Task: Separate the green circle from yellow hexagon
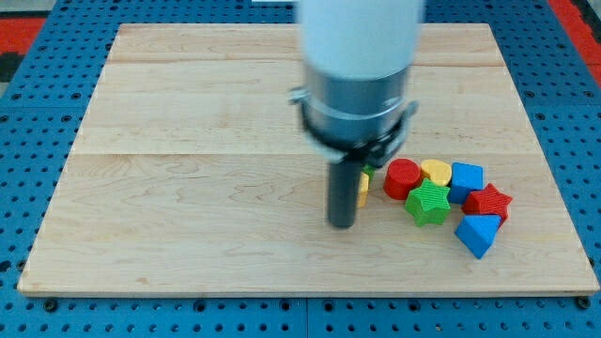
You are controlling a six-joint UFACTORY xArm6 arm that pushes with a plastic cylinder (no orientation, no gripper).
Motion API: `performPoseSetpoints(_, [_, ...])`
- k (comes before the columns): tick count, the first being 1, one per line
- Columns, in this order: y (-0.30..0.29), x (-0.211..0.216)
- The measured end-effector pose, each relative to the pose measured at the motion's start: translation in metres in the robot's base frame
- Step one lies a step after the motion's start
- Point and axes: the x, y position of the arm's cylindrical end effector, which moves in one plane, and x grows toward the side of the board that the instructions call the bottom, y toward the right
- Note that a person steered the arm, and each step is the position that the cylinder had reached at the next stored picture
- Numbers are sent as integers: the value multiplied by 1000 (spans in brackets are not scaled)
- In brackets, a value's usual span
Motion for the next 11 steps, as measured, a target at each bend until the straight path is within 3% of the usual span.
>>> performPoseSetpoints(1, [0, -70])
performPoseSetpoints(2, [18, -103])
performPoseSetpoints(3, [63, -77])
performPoseSetpoints(4, [67, -118])
performPoseSetpoints(5, [22, -149])
performPoseSetpoints(7, [85, -126])
performPoseSetpoints(8, [120, -166])
performPoseSetpoints(9, [113, -213])
performPoseSetpoints(11, [110, -196])
